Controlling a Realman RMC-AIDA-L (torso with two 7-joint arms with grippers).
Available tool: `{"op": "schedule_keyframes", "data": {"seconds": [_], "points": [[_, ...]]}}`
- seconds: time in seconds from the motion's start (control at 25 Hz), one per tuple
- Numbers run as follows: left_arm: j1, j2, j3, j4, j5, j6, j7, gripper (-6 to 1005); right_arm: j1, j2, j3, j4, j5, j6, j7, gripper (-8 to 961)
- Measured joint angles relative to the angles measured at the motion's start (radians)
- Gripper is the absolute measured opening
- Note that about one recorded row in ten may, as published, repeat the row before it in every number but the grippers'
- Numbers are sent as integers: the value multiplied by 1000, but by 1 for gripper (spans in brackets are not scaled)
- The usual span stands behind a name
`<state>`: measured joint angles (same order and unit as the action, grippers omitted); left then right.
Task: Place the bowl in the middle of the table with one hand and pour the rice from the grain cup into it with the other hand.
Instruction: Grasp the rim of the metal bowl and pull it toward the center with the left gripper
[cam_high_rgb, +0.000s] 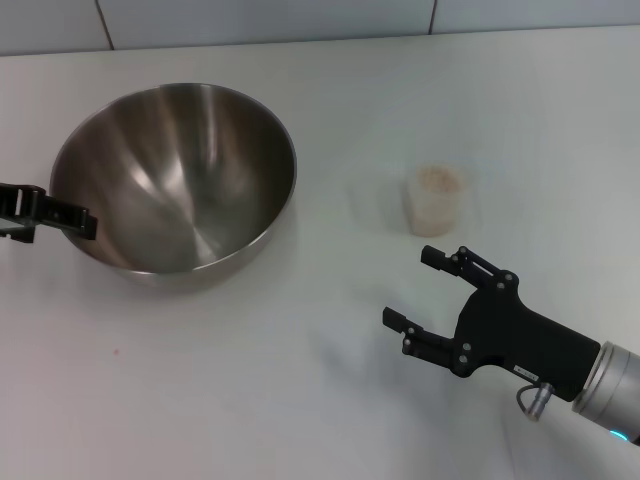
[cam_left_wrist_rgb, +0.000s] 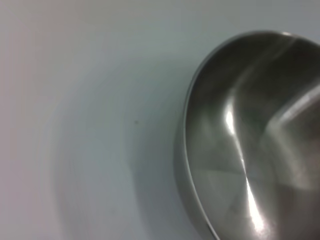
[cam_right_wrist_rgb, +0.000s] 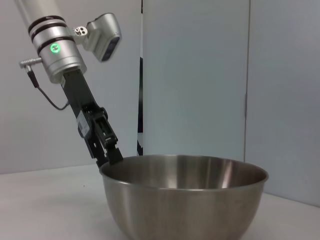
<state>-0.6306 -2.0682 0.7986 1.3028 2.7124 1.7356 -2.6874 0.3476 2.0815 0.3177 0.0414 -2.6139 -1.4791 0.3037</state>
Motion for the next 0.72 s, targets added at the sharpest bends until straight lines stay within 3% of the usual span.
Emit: {"op": "schedule_keyframes", "data": {"seconds": [0.52,0.72], "points": [[-14,1,10,-111,1,-64,8,823,0,0,21,-1,0,0,-13,827],[-13,0,65,-113,1,-77,21,787,1,-1,25,-1,0,0,-15,827]]}}
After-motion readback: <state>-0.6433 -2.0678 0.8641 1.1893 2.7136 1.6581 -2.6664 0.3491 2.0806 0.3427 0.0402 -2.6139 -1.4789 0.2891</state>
